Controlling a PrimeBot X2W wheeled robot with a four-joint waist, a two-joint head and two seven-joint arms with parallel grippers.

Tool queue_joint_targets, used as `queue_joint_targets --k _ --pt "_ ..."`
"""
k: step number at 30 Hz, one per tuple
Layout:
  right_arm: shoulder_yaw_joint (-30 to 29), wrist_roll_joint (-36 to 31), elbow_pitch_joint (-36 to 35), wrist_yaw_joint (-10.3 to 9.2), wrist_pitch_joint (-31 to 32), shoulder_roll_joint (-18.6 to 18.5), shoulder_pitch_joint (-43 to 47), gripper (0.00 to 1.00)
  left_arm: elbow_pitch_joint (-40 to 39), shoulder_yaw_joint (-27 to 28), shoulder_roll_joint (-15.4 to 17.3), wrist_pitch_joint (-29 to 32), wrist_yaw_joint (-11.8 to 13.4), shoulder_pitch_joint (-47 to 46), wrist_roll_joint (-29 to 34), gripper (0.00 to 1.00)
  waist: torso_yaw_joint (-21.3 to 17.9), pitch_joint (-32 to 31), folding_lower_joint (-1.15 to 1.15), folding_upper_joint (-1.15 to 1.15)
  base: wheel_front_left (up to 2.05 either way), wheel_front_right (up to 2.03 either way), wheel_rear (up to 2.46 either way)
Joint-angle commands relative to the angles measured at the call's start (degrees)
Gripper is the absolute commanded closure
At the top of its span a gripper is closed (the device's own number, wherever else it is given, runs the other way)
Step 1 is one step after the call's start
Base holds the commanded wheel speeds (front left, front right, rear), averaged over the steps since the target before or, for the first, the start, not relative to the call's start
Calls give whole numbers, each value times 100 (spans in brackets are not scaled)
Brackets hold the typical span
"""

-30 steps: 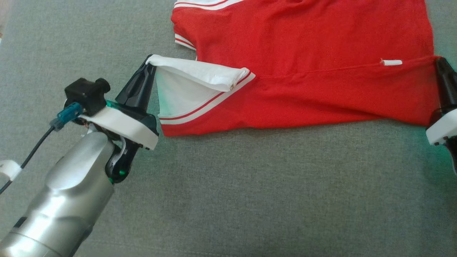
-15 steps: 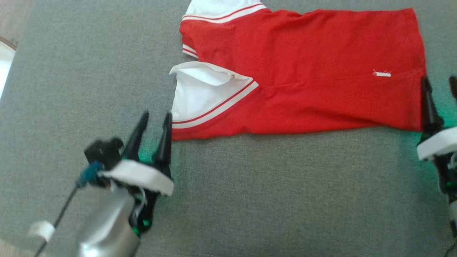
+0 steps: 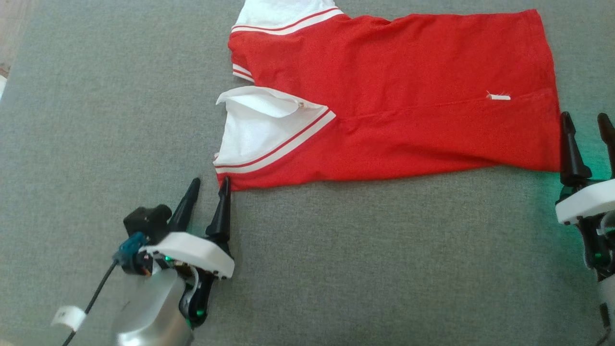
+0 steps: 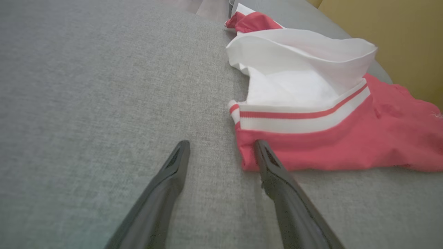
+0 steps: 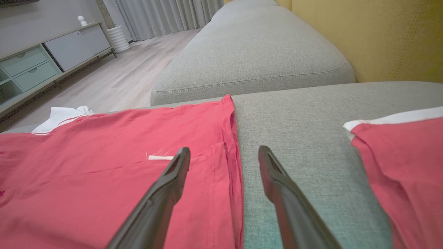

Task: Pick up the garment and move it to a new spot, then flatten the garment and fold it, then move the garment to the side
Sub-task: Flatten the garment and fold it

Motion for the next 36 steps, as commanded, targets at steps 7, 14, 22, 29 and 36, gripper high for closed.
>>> queue_joint_targets --k 7,14,22,29,36 --pt "99 -38 -108 -4 168 -148 10 0 373 -189 -5 28 -119 -296 39 100 13 0 1 0 0 0 0" --pt "38 -272 257 -4 661 -196 4 0 140 -331 134 2 -136 -389 197 100 163 -120 1 0 0 0 0" --pt "-406 -449 147 -4 1349 8 402 0 -534 -82 253 -3 -138 -217 684 100 377 -274 1 0 0 0 0" --pt "-608 -476 -437 -4 1876 170 860 54 -753 160 232 -3 -139 -25 912 100 370 -279 1 0 0 0 0" --pt "-735 -417 -714 -4 2092 182 1033 100 -860 291 267 -3 -140 124 1037 100 393 -377 1 0 0 0 0"
